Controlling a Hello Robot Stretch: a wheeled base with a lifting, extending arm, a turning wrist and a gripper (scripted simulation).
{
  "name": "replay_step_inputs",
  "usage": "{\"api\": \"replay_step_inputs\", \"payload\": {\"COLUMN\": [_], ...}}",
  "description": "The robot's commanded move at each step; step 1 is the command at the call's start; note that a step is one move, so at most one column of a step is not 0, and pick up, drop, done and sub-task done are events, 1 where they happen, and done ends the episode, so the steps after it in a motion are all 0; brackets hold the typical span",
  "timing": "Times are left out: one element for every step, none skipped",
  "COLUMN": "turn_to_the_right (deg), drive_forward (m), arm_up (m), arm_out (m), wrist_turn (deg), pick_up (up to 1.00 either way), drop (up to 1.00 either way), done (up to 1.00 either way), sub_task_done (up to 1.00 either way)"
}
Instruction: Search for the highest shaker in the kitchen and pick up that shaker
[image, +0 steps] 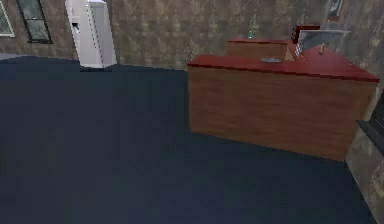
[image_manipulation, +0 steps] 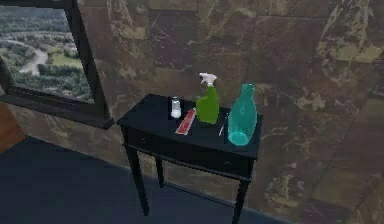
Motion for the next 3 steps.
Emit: {"api": "replay_step_inputs", "payload": {"turn_to_the_right": [-9.0, 0.0, 0.0], "drive_forward": [0.00, 1.00, 1.00], "arm_up": [0.00, 0.00, 0.00], "arm_out": [0.00, 0.00, 0.00], "wrist_turn": [0.0, 0.0, 0.0], "pick_up": [0.00, 0.00, 0.00], "drop": [0.00, 0.00, 0.00], "done": [0.00, 0.00, 0.00], "sub_task_done": [0.00, 0.00, 0.00]}}
